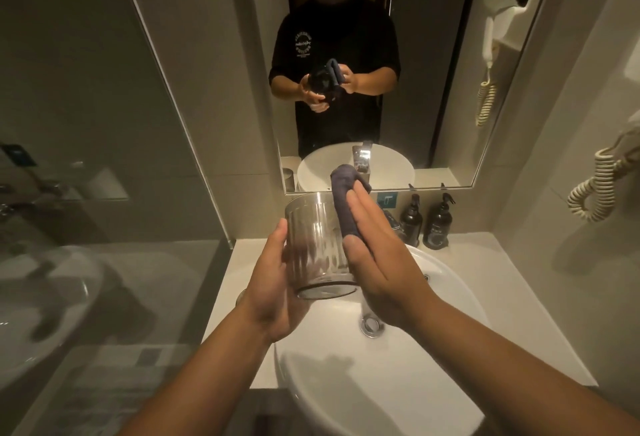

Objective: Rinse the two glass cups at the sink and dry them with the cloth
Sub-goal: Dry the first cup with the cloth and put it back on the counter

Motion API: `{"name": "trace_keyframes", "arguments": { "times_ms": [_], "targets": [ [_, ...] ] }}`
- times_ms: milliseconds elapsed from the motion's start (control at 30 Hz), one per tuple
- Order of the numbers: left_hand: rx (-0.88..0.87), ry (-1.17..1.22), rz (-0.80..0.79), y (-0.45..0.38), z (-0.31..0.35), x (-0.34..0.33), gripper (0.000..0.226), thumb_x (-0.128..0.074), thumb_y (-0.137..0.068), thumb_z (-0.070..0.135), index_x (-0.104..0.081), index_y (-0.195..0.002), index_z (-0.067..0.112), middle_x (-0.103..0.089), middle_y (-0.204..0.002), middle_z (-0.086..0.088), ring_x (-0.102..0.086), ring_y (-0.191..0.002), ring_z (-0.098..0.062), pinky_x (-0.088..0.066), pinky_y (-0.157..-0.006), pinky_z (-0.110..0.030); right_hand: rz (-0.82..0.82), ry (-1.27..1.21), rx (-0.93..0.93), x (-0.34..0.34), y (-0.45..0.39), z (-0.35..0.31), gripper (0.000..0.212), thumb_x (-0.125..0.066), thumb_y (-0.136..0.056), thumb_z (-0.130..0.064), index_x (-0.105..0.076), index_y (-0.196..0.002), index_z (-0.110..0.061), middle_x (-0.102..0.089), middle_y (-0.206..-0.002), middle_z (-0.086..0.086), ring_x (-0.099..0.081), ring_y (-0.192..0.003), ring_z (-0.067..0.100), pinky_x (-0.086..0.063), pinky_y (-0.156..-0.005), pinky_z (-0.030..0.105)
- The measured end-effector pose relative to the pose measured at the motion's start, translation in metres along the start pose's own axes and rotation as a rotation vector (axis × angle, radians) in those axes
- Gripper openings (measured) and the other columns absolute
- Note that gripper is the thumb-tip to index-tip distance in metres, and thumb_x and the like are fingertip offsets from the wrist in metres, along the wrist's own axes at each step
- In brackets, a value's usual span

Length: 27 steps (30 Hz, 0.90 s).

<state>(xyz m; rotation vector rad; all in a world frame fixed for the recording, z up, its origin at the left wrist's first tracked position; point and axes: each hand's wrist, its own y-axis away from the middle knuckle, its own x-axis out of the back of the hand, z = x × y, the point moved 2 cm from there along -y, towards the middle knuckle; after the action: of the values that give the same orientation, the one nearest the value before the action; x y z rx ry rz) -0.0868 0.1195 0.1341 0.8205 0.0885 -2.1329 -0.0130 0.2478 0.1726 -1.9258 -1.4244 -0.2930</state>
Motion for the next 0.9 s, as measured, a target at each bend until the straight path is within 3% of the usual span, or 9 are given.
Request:
{"name": "trace_keyframes", "arguments": {
  "times_ms": [167,300,467,633,800,900],
  "targets": [
    [-0.065,-0.198,0.159,-0.005,0.009,0.001,0.062,-0.028,-0.103,0.057,-0.063,-0.133,0.016,-0.073,-0.121,-0.013,-0.070,-0.113,-0.030,-0.052,-0.100,-0.048,-0.016,0.127,0.001,-0.003,-0.002,0.002,0.069,-0.021,-0.089,-0.050,-0.010,-0.153,-0.026,-0.003,-0.162,-0.011,-0.003,-0.146,0.000,-0.011,-0.112,0.017],
    [-0.089,-0.202,0.108,-0.001,0.008,-0.008,0.067,-0.029,-0.096,0.067,-0.068,-0.126,0.022,-0.074,-0.120,-0.010,-0.070,-0.113,-0.027,-0.051,-0.100,-0.047,-0.019,0.225,0.062,-0.005,-0.005,-0.003,0.065,-0.026,-0.092,-0.044,-0.016,-0.153,-0.021,-0.008,-0.162,-0.004,-0.008,-0.147,0.007,-0.012,-0.111,0.017],
    [-0.143,-0.030,0.069,-0.008,0.013,-0.002,0.072,-0.042,-0.093,0.067,-0.061,-0.136,0.013,-0.062,-0.137,-0.019,-0.058,-0.129,-0.035,-0.038,-0.115,-0.054,-0.074,0.154,0.080,-0.009,0.013,-0.010,0.064,-0.031,-0.094,-0.040,-0.012,-0.153,-0.023,-0.004,-0.162,-0.006,0.001,-0.145,-0.002,-0.002,-0.111,0.006],
    [-0.080,0.124,-0.048,-0.009,0.009,-0.003,0.080,-0.036,-0.095,0.069,-0.048,-0.146,0.009,-0.050,-0.149,-0.023,-0.047,-0.140,-0.036,-0.039,-0.114,-0.049,-0.036,0.175,0.110,-0.012,0.033,-0.014,0.065,-0.033,-0.094,-0.038,-0.012,-0.153,-0.022,-0.002,-0.161,-0.008,0.001,-0.147,0.002,-0.004,-0.116,0.013],
    [-0.086,0.032,0.004,-0.016,0.005,0.003,0.075,-0.033,-0.097,0.066,-0.055,-0.141,0.010,-0.055,-0.144,-0.023,-0.052,-0.135,-0.035,-0.037,-0.115,-0.051,-0.011,0.202,0.122,-0.006,0.031,-0.010,0.062,-0.035,-0.094,-0.036,-0.018,-0.152,-0.020,-0.003,-0.159,-0.011,0.001,-0.146,0.000,-0.002,-0.116,0.013],
    [-0.095,0.007,0.007,-0.016,0.008,0.003,0.071,-0.033,-0.097,0.061,-0.056,-0.140,0.009,-0.054,-0.144,-0.025,-0.051,-0.136,-0.038,-0.036,-0.117,-0.054,-0.024,0.240,0.125,-0.001,0.021,-0.012,0.062,-0.035,-0.094,-0.035,-0.020,-0.152,-0.019,-0.012,-0.161,-0.004,-0.002,-0.146,0.001,-0.008,-0.118,0.024]
  ]
}}
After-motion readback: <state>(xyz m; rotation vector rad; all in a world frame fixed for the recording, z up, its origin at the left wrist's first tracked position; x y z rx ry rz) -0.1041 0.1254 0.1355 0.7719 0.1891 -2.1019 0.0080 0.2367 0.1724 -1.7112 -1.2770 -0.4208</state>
